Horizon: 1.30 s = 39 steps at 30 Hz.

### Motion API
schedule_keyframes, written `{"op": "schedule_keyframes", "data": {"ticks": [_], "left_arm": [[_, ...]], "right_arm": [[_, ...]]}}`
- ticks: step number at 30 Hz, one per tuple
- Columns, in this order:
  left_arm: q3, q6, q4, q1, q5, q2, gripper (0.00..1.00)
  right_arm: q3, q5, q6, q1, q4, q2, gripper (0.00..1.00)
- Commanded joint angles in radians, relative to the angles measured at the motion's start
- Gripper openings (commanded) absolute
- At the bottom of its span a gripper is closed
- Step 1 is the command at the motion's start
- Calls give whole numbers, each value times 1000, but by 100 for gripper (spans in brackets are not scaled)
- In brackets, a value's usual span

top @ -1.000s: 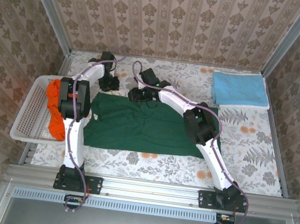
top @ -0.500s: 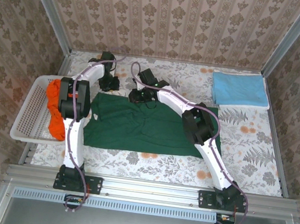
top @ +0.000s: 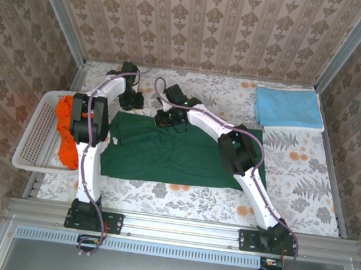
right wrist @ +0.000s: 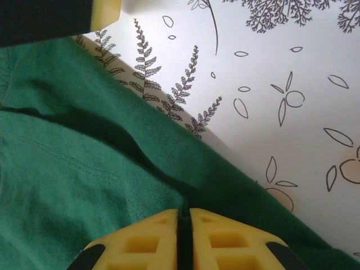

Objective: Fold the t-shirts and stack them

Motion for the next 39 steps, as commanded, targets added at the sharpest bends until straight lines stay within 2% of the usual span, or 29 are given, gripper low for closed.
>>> {"op": "schedule_keyframes", "data": {"ticks": [1,9,14,27,39], "left_arm": [[2,-9,-10,4,15,3,23],[1,-9,-10,5,14,4,22],[1,-9,-11,4,14,4,22],[8,-9,-16,4,16,10,22],[8,-9,-19,4,14,11,22]], "right_arm": [[-4,6,-24,8,-32,-93,15],[-44,12,-36,13,-26,-147,15],[-100,4,-48,23,-17,-185,10],[-421,-91,-115,54,110,-387,7],[-632,-135,-249,83,141,-463,9]]}}
